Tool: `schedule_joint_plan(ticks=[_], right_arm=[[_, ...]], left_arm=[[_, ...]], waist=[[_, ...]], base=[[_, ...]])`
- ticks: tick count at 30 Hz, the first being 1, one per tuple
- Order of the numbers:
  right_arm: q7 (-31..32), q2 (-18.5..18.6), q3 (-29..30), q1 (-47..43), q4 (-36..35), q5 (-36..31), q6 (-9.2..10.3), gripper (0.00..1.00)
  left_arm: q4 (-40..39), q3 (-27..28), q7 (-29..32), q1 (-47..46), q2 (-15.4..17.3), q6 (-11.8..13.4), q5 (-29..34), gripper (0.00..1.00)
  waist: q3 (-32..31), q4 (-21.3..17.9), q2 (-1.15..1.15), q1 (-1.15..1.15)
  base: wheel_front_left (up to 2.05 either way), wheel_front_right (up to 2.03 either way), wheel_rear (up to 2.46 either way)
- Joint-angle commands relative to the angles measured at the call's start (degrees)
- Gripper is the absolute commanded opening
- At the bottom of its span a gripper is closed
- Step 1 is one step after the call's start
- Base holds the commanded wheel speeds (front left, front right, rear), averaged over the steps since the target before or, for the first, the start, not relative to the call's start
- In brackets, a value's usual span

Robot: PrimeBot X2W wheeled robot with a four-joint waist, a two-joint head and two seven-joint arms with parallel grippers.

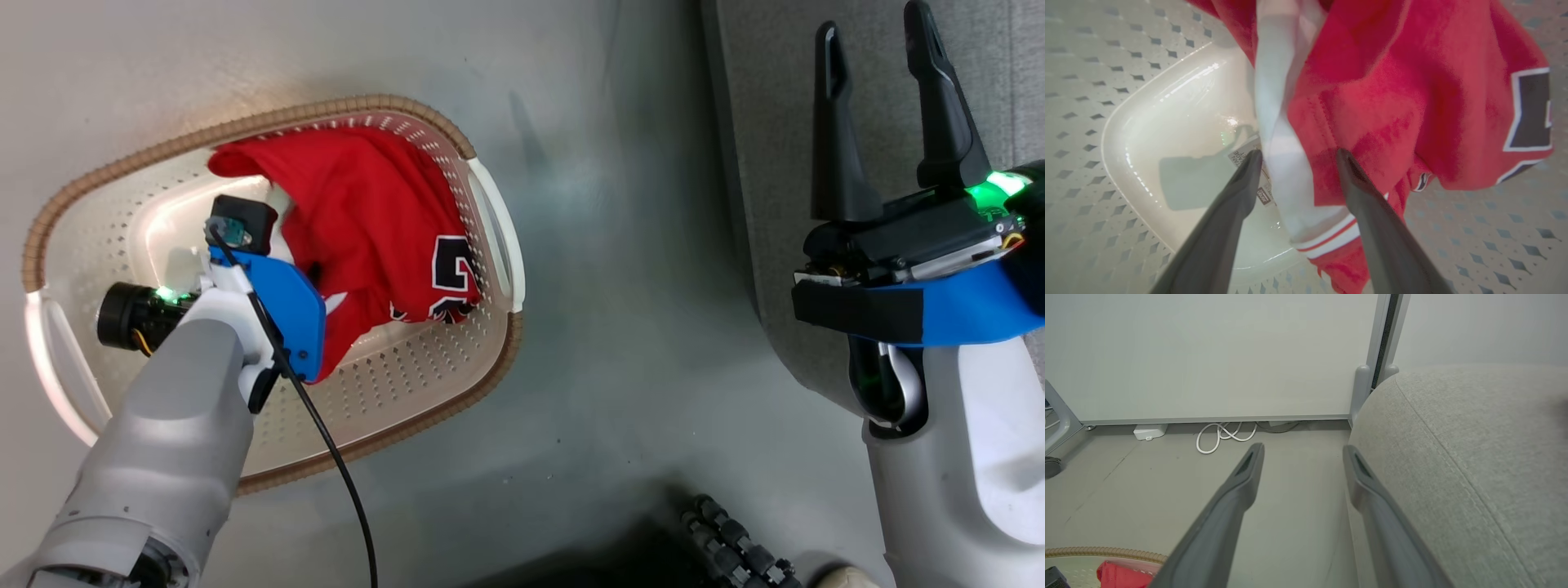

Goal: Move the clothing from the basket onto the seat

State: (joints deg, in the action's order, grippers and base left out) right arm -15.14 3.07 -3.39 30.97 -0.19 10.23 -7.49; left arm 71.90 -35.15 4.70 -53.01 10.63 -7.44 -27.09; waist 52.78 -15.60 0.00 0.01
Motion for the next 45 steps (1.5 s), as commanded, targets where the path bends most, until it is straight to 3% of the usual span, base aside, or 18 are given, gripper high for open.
schedule_joint_plan(ticks=[1,16,18,20,21,31,45], right_arm=[[0.0,-0.2,0.0,1.0,-0.4,0.6,-0.01,1.0],[0.0,-0.3,0.0,2.2,-0.6,1.1,-0.01,1.0],[0.0,-0.3,0.2,2.1,-0.6,1.0,-0.01,1.0],[0.0,-0.3,0.2,2.1,-0.6,1.0,-0.01,1.0],[0.0,-0.3,0.3,2.2,-0.6,1.1,-0.01,1.0],[0.0,-0.2,0.5,2.2,0.1,0.4,-0.01,1.0],[0.0,1.8,1.4,-1.8,2.1,-0.3,-0.01,1.0]], left_arm=[[0.2,-0.1,0.6,-1.4,0.6,0.0,-0.5,1.0],[-3.4,-4.9,1.4,-1.9,-0.6,0.0,-8.2,1.0],[-3.6,-5.8,1.0,-2.2,-0.6,0.0,-8.5,0.34],[-3.6,-6.3,0.7,-2.3,-0.4,0.0,-8.6,0.34],[-3.6,-6.7,0.6,-2.3,-0.5,0.0,-9.0,0.0],[-5.2,-10.6,-3.0,-1.5,-1.1,0.0,-12.6,0.0],[-7.4,-16.6,-17.0,1.7,-2.4,0.0,-15.6,0.0]], waist=[[1.7,-0.3,0.0,-0.01],[5.5,-0.5,0.0,-0.01],[5.6,-0.5,0.0,-0.01],[5.6,-0.5,0.0,-0.01],[5.6,-0.4,0.0,-0.01],[2.7,1.1,0.0,-0.01],[-9.8,5.9,0.0,-0.01]], base=[[0.0,0.0,0.0],[0.0,0.0,0.0],[0.0,0.0,0.0],[0.0,0.0,0.0],[0.0,0.0,0.0],[0.0,0.0,0.0],[0.0,0.0,0.0]])
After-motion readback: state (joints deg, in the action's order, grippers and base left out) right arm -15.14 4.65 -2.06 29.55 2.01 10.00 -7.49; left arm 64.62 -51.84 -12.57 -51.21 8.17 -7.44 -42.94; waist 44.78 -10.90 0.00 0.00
